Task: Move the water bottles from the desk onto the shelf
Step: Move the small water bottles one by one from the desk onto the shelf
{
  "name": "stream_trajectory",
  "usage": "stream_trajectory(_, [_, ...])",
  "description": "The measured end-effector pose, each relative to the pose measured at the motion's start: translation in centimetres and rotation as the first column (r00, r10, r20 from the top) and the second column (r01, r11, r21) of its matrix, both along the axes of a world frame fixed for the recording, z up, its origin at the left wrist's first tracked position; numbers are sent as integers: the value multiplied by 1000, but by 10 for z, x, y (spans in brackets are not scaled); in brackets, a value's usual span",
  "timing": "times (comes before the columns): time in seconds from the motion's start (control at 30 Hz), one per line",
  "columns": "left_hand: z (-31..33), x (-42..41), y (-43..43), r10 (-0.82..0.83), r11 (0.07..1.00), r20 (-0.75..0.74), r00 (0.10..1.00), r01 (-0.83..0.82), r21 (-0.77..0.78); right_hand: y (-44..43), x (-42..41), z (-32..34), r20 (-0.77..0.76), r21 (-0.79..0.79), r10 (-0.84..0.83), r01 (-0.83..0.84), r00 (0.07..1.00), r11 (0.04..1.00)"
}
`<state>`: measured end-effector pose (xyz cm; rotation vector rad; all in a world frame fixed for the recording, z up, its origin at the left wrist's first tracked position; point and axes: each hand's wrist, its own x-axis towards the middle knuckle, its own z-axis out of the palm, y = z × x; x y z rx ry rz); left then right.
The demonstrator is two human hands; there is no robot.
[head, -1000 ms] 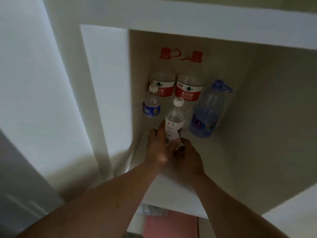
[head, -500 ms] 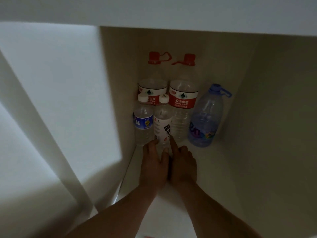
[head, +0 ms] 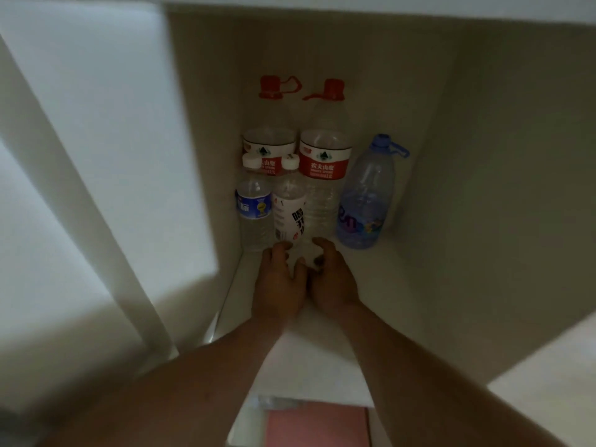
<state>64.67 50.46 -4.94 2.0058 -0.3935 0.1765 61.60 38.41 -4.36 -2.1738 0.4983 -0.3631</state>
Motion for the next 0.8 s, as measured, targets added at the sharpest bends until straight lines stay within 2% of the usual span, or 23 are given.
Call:
stream_trajectory(0.07, [9,-10,1,-49,998,-31,998,51,39,-6,-16,16,-27,173,15,-10,1000,985])
stream_trajectory(0.1, [16,-18,2,-80,996,-41,996,81,42,-7,-27,27,-34,183,17,-11,999,983])
stream_trajectory(0.2, [51,-59,4,-169,986,-21,985,169,-13,-3,-74,60,-33,30,6,-5,999,1000])
stream_trajectory(0.37, [107,-176,21,-356,932,27,934,357,-56,9,-207,118,3,79,88,-88,996,993])
stream_trajectory(0.47, [105,-240,9,-548,836,-85,832,542,-83,-4,-293,125,-66,66,112,-107,992,992])
stream_trajectory(0.57, [89,-286,-40,-707,704,-164,688,705,-81,-44,-373,118,-180,74,-34,48,983,996])
stream_trajectory(0.63, [85,-313,-82,-776,618,-185,604,786,-26,-77,-423,113,-219,5,-189,194,957,981])
stream_trajectory(0.7, [83,-340,-122,-833,533,-167,527,846,14,-107,-470,107,-227,-25,-347,351,910,936])
stream_trajectory(0.8, [80,-387,-177,-878,456,-123,463,886,79,-141,-538,95,-227,-31,-502,508,835,861])
